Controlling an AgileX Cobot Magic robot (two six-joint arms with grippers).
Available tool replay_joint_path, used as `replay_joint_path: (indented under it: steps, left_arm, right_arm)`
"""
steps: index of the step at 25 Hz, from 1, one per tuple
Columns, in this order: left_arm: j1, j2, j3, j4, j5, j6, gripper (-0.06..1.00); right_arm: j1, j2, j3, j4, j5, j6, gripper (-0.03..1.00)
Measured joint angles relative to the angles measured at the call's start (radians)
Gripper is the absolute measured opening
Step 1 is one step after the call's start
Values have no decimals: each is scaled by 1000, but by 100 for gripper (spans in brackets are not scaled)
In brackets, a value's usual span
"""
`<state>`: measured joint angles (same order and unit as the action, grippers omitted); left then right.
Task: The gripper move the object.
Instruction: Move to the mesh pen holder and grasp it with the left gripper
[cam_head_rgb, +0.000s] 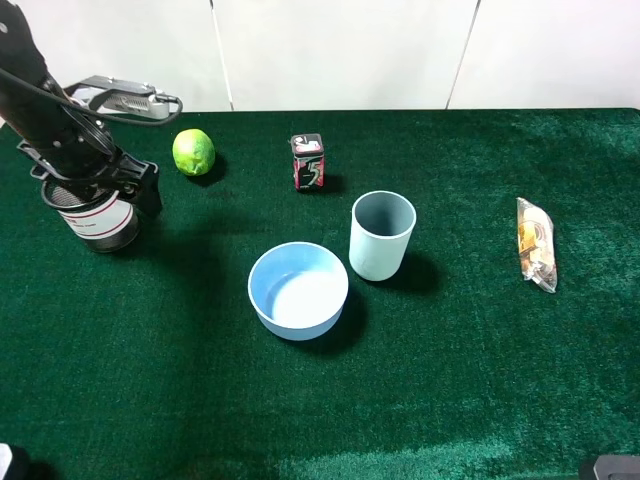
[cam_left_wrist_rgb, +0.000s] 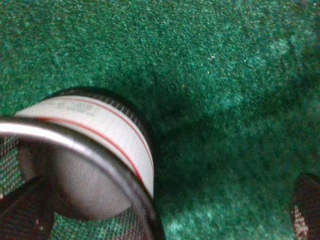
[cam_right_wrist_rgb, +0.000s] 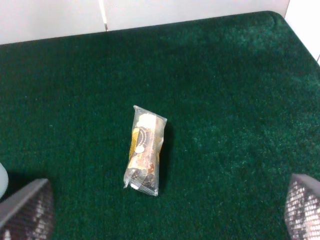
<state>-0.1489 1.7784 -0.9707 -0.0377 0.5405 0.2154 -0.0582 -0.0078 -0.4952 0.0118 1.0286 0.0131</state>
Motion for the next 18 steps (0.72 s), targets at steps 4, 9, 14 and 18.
replay_joint_path:
  steps: [4, 9, 14, 18]
  left_arm:
    - [0, 31, 0, 0, -29, 15, 94]
    - [0, 62, 0, 0, -46, 18, 90]
    - [0, 73, 0, 0, -53, 19, 83]
    - [0, 73, 0, 0, -55, 19, 74]
  right_arm:
    - [0, 0, 0, 1, 0, 0, 69]
    - [0, 0, 0, 1, 0, 0, 69]
    - [0, 0, 0, 1, 0, 0, 69]
    - [0, 0, 0, 1, 0, 0, 69]
